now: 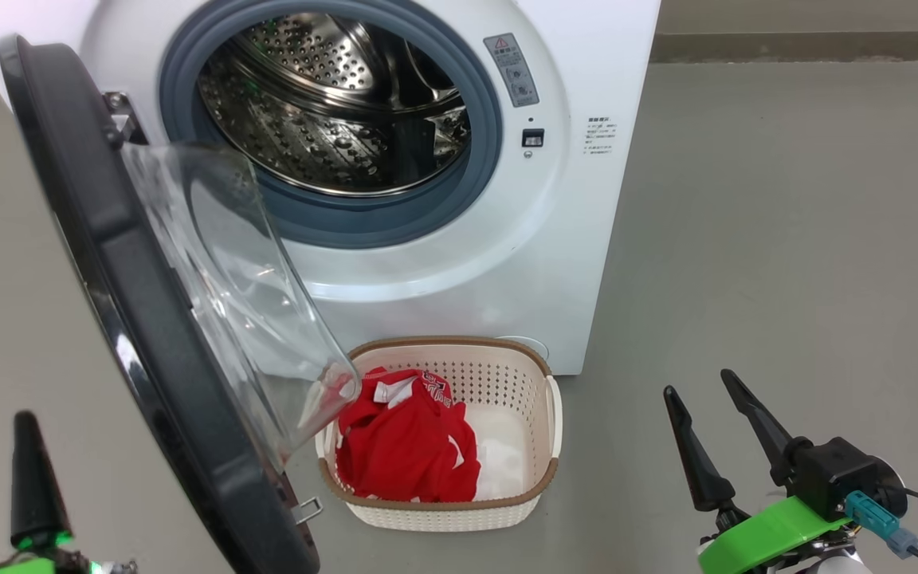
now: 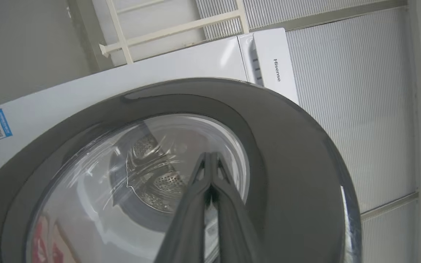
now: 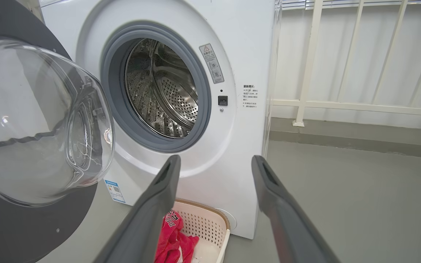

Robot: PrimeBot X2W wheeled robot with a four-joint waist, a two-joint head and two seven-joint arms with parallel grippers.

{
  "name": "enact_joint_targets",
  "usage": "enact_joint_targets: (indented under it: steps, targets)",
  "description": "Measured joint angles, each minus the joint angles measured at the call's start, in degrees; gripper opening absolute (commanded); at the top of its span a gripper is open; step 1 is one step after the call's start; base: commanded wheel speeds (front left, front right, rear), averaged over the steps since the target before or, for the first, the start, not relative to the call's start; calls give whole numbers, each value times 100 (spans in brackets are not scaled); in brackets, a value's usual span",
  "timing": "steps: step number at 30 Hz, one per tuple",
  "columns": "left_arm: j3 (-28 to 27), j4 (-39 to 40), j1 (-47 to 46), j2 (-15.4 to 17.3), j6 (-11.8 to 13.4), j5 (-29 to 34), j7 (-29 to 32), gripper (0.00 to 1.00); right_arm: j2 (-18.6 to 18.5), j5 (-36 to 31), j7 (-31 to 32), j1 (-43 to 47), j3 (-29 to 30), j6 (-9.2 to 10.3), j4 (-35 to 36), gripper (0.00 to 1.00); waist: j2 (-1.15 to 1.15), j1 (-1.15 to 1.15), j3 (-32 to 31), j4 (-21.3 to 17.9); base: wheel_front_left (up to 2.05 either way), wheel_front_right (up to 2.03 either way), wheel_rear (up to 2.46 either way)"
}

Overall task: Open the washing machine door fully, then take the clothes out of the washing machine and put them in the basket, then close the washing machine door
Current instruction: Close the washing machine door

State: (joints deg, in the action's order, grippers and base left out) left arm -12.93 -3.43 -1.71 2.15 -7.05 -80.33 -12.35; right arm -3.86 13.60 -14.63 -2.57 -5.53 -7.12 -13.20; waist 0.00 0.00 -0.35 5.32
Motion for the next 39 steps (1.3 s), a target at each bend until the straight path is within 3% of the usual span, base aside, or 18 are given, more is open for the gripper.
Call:
enact_joint_targets:
  steps: [6,11,17,39]
  targets:
    - [222,939,44,1,452,-1438,743,0,4,1,0,1,-7,0,-1,100,0,0,6,-47,0,0,0]
    - [396,1642,138,37,1056,-1840,1230,0,11,1,0,0,-2,0,-1,100,0,0,30,-71,0,0,0]
    - [415,2143,182,171,1496,-2020,1444,0,20,1,0,-1,-1,0,0,100,0,0,70,-127,0,0,0]
    - [746,2242,-227,221,1919,-2100,1556,0,13,1,0,-143,-19,0,10,100,0,0,396,-699,0,0,0]
